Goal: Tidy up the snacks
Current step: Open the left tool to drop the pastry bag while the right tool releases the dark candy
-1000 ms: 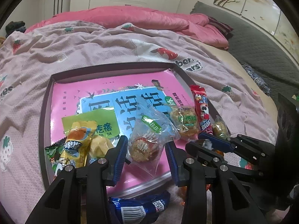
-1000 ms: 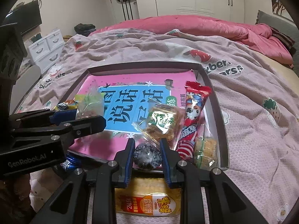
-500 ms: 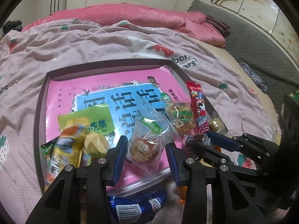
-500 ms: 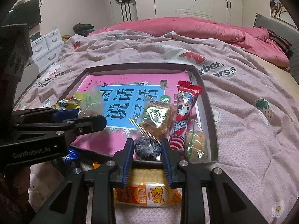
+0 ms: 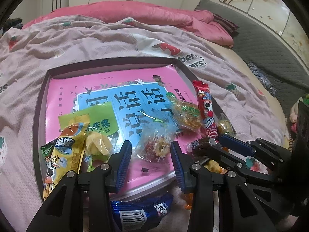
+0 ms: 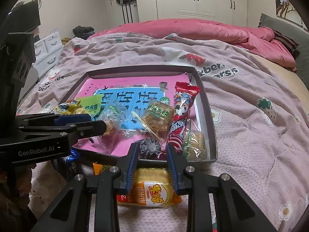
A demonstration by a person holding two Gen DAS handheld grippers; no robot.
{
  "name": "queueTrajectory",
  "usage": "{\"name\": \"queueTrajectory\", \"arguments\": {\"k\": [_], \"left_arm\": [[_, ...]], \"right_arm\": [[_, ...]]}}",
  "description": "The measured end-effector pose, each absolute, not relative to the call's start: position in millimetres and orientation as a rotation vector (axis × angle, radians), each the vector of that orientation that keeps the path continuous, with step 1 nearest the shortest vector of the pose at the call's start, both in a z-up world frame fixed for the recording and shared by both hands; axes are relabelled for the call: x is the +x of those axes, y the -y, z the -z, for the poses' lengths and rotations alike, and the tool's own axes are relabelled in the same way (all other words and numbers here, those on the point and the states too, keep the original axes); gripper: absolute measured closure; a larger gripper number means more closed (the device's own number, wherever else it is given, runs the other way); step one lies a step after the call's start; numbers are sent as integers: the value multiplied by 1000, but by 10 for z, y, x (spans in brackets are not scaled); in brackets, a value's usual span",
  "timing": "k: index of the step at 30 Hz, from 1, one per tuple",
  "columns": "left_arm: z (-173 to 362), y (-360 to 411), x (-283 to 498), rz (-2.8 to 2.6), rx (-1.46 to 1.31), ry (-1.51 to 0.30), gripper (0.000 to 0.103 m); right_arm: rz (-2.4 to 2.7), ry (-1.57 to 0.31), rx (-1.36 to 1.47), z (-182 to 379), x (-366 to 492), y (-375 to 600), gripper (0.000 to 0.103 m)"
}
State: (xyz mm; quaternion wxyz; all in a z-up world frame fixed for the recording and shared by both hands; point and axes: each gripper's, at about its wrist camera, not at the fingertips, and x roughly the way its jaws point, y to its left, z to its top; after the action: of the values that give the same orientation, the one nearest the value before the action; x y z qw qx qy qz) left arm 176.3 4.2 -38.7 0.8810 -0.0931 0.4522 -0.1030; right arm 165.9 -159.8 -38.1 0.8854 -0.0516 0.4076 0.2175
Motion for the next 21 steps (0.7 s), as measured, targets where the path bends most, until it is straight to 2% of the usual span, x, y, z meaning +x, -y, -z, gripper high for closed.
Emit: {"name": "queueTrajectory", "arguments": {"k": [12, 21], "left_arm": [[332, -39, 1717, 229, -206, -936, 60], [280, -46, 1686, 224, -202, -930, 54]], "right_arm": [[-457, -847, -103, 360, 1652, 1607, 73], [-452, -843, -98, 325, 1635, 1635, 71]]}}
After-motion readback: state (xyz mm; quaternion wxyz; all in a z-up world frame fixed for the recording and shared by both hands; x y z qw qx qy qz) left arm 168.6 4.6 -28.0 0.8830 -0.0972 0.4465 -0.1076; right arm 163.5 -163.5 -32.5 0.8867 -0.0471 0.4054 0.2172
